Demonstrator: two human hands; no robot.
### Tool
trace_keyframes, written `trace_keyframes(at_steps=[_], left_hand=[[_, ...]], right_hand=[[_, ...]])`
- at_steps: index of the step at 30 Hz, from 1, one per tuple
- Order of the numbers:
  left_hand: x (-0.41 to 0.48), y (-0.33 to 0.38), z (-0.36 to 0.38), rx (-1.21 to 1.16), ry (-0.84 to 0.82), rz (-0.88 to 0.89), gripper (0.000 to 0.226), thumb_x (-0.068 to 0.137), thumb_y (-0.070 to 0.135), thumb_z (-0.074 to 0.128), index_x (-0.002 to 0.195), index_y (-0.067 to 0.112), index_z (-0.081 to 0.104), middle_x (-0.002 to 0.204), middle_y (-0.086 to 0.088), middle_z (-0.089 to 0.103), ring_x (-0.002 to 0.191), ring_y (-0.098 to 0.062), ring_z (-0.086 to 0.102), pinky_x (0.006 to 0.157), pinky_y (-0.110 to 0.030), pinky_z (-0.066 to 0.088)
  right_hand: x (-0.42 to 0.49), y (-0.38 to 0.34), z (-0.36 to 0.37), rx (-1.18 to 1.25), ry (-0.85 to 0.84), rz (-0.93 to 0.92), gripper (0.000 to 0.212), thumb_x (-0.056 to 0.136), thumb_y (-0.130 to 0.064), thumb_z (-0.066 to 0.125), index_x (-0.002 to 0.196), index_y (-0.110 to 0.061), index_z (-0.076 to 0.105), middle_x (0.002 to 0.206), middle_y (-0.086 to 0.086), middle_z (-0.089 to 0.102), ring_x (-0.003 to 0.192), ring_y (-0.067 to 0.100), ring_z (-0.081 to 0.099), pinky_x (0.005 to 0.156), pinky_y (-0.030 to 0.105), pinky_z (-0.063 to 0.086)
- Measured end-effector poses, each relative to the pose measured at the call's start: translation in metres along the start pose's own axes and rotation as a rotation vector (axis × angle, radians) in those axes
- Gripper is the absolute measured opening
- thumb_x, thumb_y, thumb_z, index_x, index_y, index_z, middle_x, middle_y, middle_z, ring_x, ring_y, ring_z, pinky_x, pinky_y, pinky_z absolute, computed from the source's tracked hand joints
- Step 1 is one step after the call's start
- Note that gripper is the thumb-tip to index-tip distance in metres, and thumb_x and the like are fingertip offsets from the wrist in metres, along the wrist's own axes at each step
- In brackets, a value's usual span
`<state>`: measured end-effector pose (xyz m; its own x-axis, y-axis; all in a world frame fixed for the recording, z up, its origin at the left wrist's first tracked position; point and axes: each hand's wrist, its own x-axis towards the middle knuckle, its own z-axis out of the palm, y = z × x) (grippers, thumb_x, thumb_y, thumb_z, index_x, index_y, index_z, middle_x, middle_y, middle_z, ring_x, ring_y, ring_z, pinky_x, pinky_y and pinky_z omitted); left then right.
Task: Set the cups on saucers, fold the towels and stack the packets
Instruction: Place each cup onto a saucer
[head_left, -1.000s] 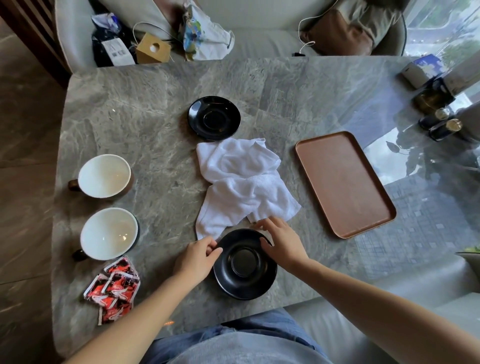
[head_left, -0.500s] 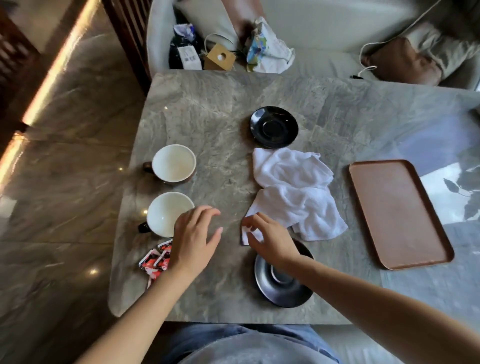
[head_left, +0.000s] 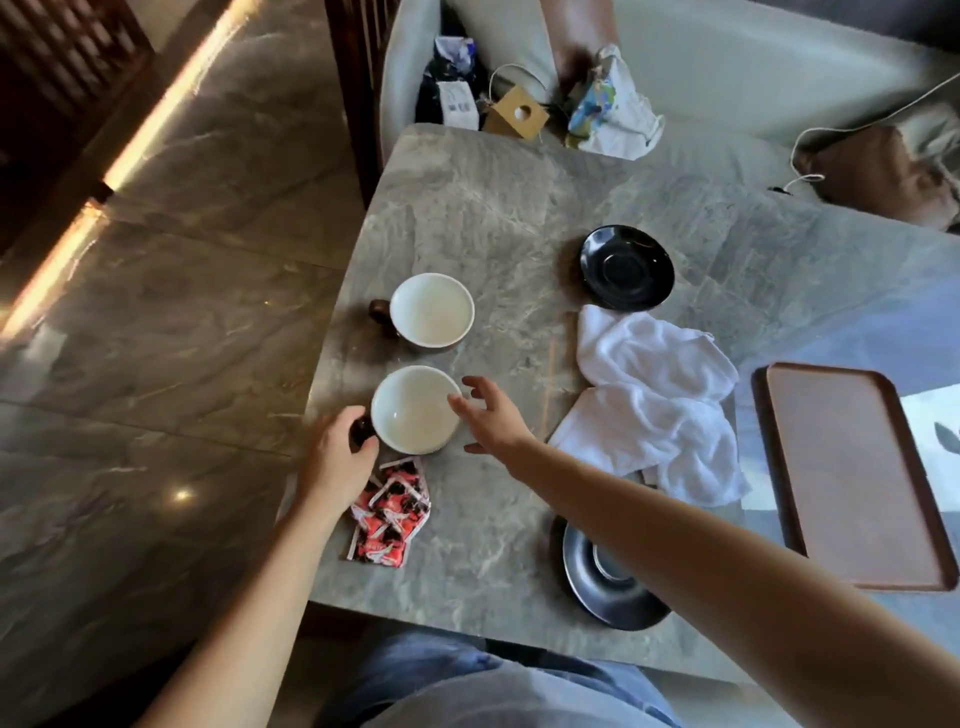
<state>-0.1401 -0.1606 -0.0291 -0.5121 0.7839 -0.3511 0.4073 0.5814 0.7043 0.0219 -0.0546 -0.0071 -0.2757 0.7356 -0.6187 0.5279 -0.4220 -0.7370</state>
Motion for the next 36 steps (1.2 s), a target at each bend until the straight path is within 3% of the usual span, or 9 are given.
trace_keyframes(at_steps=[3,7,12,19,22,25,32,34,36], left_hand=[[0.007,-0.009,0.002,0.032,-0.101,-0.043,0.028,0.082,0.007,0.058,0.109,0.003,0.056,0.107,-0.021,0.065,0.103,-0.038,0.060,0.088,-0.043,0.048],[0.018,-0.015,0.000,0.019,-0.131,-0.127,0.043,0.086,0.014,0.057,0.128,0.002,0.051,0.132,-0.021,0.055,0.122,-0.035,0.051,0.098,-0.041,0.040],[0.014,-0.010,-0.008,-0.024,-0.190,-0.008,0.007,0.082,0.012,0.060,0.082,0.019,0.060,0.090,-0.013,0.068,0.092,-0.035,0.062,0.086,-0.047,0.049],[-0.003,0.027,-0.010,-0.054,-0.405,0.138,0.004,0.081,0.011,0.067,0.077,0.012,0.065,0.077,-0.008,0.068,0.071,-0.015,0.058,0.065,-0.026,0.042],[-0.018,0.048,0.001,0.022,-0.522,0.216,0.016,0.082,0.023,0.067,0.071,0.012,0.064,0.068,-0.009,0.064,0.066,-0.014,0.053,0.066,-0.029,0.039],[-0.037,0.071,0.027,0.087,-0.624,0.303,0.023,0.084,0.031,0.064,0.064,0.020,0.059,0.065,0.002,0.058,0.066,-0.010,0.050,0.067,-0.029,0.038],[-0.076,0.094,0.090,0.210,-0.724,0.415,0.037,0.084,0.035,0.062,0.054,0.027,0.042,0.053,0.007,0.044,0.054,0.000,0.041,0.059,-0.027,0.033],[-0.083,0.098,0.104,0.232,-0.737,0.431,0.035,0.085,0.035,0.062,0.056,0.031,0.043,0.054,0.011,0.046,0.056,0.005,0.043,0.056,-0.020,0.032],[-0.087,0.100,0.115,0.263,-0.763,0.447,0.027,0.086,0.036,0.060,0.063,0.029,0.048,0.060,0.012,0.049,0.063,-0.002,0.049,0.056,-0.020,0.032]], right_hand=[[0.004,-0.001,0.010,-0.049,-0.012,-0.010,0.041,0.091,-0.025,0.055,0.131,-0.020,0.048,0.129,0.008,0.052,0.113,0.025,0.055,0.077,0.048,0.059],[0.004,-0.001,0.019,-0.029,0.052,-0.030,0.035,0.091,-0.013,0.049,0.126,-0.017,0.054,0.117,0.014,0.058,0.104,0.029,0.060,0.071,0.044,0.059],[0.005,-0.001,0.014,0.013,0.050,-0.008,0.042,0.087,-0.002,0.041,0.122,-0.018,0.055,0.117,0.013,0.056,0.102,0.031,0.059,0.065,0.042,0.060],[-0.019,0.007,-0.039,0.192,-0.077,0.158,0.035,0.082,0.007,0.043,0.094,-0.024,0.053,0.100,0.008,0.050,0.087,0.022,0.052,0.050,0.034,0.058],[-0.041,0.019,-0.077,0.206,-0.127,0.172,0.037,0.084,0.008,0.044,0.111,-0.016,0.051,0.099,0.008,0.047,0.082,0.021,0.052,0.043,0.029,0.056],[-0.067,0.042,-0.120,0.226,-0.152,0.185,0.041,0.087,0.008,0.044,0.122,-0.014,0.047,0.105,0.007,0.047,0.095,0.025,0.052,0.050,0.031,0.058],[-0.108,0.098,-0.174,0.220,-0.105,0.240,0.041,0.084,0.006,0.048,0.108,-0.027,0.053,0.115,0.006,0.053,0.098,0.021,0.055,0.058,0.031,0.057],[-0.114,0.113,-0.181,0.248,-0.073,0.263,0.043,0.083,0.006,0.048,0.105,-0.031,0.054,0.116,0.004,0.055,0.099,0.020,0.056,0.064,0.036,0.059],[-0.119,0.124,-0.184,0.278,-0.046,0.272,0.044,0.083,0.006,0.047,0.104,-0.032,0.053,0.115,0.001,0.056,0.098,0.017,0.057,0.064,0.035,0.059]])
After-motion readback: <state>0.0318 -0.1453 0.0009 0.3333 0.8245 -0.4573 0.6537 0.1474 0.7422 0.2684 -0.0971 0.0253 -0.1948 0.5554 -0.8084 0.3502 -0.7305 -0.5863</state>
